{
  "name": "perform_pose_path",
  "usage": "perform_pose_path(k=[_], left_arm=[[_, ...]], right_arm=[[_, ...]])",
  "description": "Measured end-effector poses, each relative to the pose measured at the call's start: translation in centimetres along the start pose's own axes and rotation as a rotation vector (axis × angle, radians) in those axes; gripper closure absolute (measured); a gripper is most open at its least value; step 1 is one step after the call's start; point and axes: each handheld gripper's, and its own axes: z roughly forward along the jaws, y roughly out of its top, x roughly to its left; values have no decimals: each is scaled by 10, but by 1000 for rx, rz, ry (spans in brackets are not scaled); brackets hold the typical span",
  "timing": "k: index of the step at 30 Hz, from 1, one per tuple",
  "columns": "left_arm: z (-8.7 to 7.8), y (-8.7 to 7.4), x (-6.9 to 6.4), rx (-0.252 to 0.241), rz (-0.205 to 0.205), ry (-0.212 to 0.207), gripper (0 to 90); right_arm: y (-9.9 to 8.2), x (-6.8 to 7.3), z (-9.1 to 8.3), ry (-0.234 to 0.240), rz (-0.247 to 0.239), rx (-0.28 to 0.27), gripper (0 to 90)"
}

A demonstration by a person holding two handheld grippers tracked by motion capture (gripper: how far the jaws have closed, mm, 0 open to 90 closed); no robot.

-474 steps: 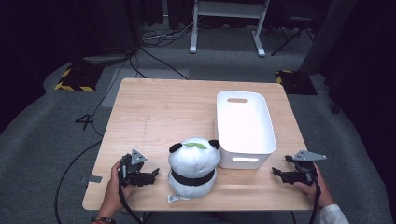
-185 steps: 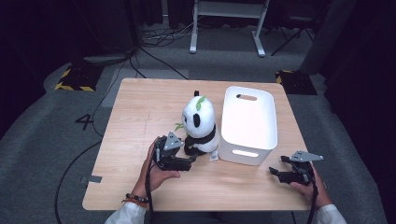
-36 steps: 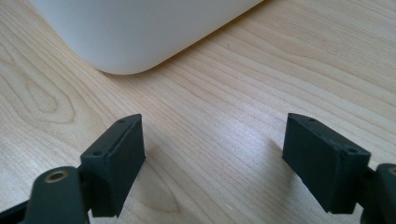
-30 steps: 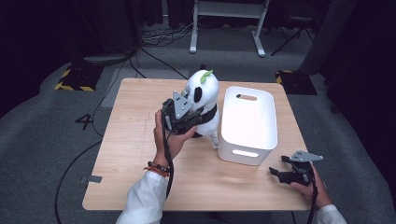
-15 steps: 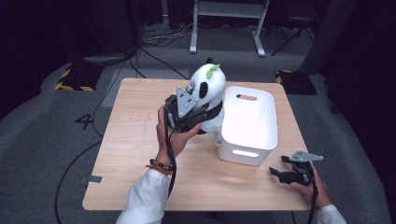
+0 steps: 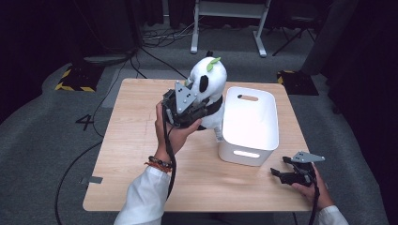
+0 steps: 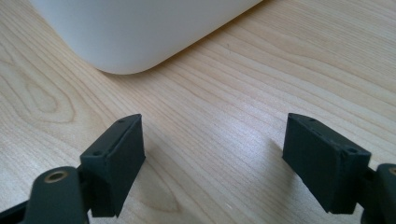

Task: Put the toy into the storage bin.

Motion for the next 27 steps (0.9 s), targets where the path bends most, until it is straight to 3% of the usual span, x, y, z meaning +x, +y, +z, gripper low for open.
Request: perform_pose_path(k=[9, 27], left_arm=[[0, 13, -11, -39, -6, -40, 450], [21, 21, -47, -68, -1, -141, 446]], right_arm=[[0, 0, 0, -1, 0, -1, 204], [0, 0, 0, 0, 0, -1, 205]])
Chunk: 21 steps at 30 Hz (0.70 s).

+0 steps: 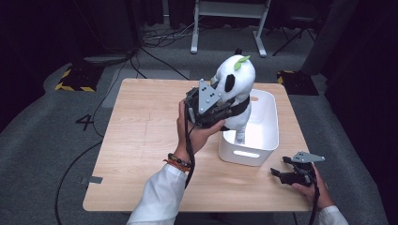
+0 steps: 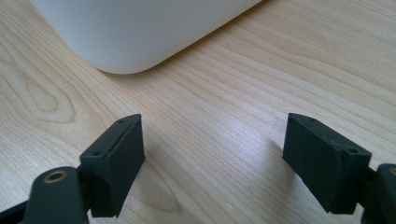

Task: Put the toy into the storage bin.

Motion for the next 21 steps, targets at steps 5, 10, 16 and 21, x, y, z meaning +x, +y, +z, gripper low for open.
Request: perform_pose_path(k=[5, 10, 16, 21], left_arm=[[9, -1, -10, -6, -7, -28, 445], [21, -5, -22, 4, -7, -64, 443], [35, -12, -34, 15, -18, -89, 439], [46, -20, -44, 32, -15, -102, 435]], right_arm=[[0, 0, 0, 1, 1, 0, 204], [0, 0, 0, 1, 1, 0, 205], [0, 0, 0, 1, 1, 0, 205], [0, 0, 0, 1, 1, -1, 205]])
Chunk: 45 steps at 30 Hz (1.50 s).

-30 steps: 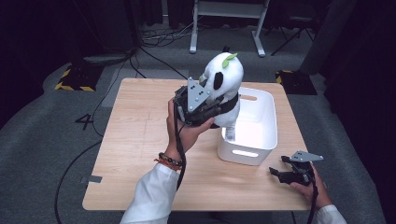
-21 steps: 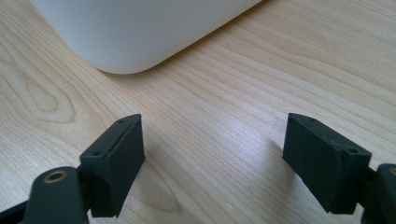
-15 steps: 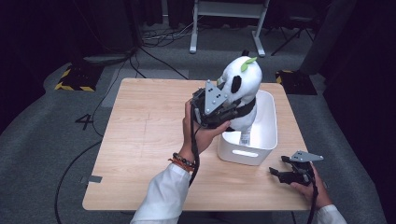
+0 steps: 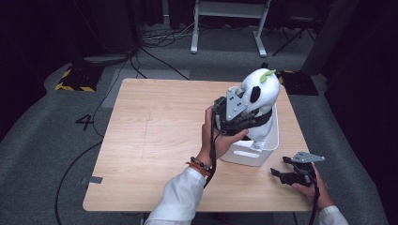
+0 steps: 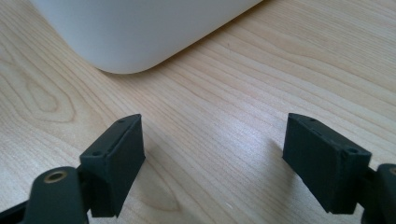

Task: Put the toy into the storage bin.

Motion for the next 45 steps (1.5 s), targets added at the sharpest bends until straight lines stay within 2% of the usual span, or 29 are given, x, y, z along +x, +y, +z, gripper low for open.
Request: perform_pose_path(k=[7, 17, 22, 28, 33, 40, 45], left_arm=[[13, -6, -5, 31, 27, 7, 426], [27, -18, -6, 59, 25, -3, 421], [29, -26, -6, 78, 14, -5, 399], [29, -35, -8, 111, 17, -16, 381], [29, -42, -7, 138, 21, -3, 377], [29, -53, -4, 187, 30, -4, 374], [28, -57, -2, 204, 27, -12, 363]], right_arm=[[0, 0, 0, 1, -1, 0, 205], [0, 0, 0, 2, -3, 0, 205], [0, 0, 0, 4, -4, 0, 205], [0, 0, 0, 4, -4, 0, 204], [0, 0, 0, 4, -4, 0, 204], [0, 0, 0, 4, -4, 0, 204], [0, 0, 0, 4, -4, 0, 204]])
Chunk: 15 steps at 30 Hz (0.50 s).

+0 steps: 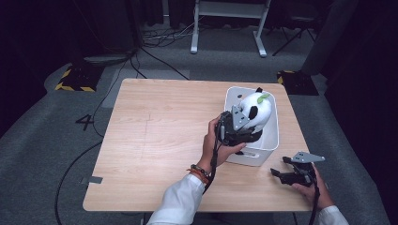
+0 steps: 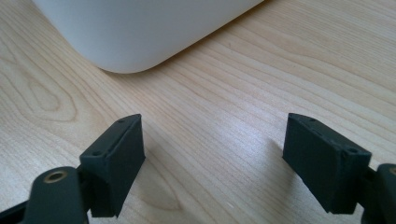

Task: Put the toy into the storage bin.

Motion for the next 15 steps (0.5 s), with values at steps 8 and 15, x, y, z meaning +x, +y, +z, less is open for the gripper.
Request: perform_pose_path(k=[8, 15], left_arm=[[2, -4, -1, 37, 15, -12, 349], [4, -5, 0, 72, 24, -17, 330]], right_arm=[[0, 0, 0, 0, 0, 0, 204], [0, 0, 0, 0, 0, 0, 204]])
